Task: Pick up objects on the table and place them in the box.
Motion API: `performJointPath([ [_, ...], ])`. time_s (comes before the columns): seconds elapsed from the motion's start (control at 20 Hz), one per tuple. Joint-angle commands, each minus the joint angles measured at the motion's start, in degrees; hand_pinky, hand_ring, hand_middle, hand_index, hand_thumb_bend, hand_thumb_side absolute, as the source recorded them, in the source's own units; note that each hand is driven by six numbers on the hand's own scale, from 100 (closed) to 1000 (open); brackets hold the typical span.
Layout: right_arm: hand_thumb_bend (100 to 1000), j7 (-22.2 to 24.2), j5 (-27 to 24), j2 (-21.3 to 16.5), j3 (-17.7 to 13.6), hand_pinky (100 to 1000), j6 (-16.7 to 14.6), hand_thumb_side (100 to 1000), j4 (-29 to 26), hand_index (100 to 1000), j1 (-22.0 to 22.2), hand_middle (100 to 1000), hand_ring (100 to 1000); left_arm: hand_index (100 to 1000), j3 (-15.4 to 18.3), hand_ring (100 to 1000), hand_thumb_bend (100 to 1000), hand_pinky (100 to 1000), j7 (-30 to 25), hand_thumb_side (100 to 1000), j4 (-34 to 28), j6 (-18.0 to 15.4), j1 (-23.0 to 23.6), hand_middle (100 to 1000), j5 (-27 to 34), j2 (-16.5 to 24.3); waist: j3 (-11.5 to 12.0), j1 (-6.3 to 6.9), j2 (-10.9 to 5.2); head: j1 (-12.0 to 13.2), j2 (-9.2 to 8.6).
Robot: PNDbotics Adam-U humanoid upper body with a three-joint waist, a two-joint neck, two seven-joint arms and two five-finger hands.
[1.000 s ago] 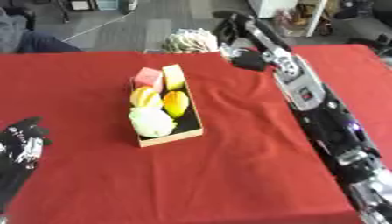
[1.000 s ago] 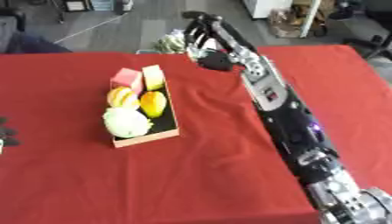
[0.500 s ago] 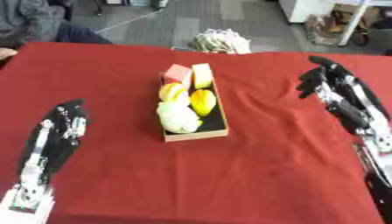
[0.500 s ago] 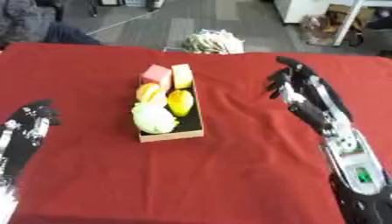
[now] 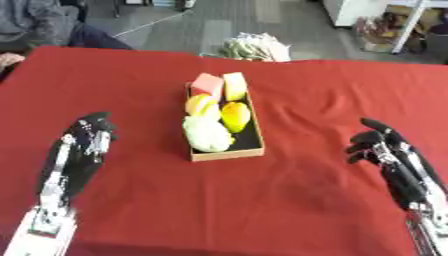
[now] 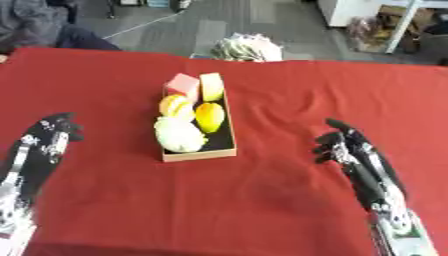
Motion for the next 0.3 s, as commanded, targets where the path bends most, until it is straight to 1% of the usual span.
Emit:
performJointPath([
  [0.05,100,-0.98,0.79,-0.27,-0.62,505,0.05,557,-1.26,862,-0.19,582,569,782,-0.18,587,100,782,0.24,647,-0.29,-0.13,-0.55,578,0.57,0.13,-0.20,-0.53,0.50,-1.22,0.25],
  [0.15,100,-1.21,1.12,-0.12,-0.59,504,0.16,551,-1.35,861,-0.21,581,568,781,-0.24,585,100,780,0.28,648,-0.27,-0.13,-0.57,576,0.63,0.07,-0.20,-0.47,0.50,-1.88,0.25],
  [0.3,100,-1.11,1.56,0.18,-0.48,504,0.23,549,-1.47,861,-0.18,580,568,779,-0.26,583,100,779,0.42,646,-0.23,-0.05,-0.54,573,0.73,0.06,-0.39,-0.35,0.47,-2.11,0.25],
])
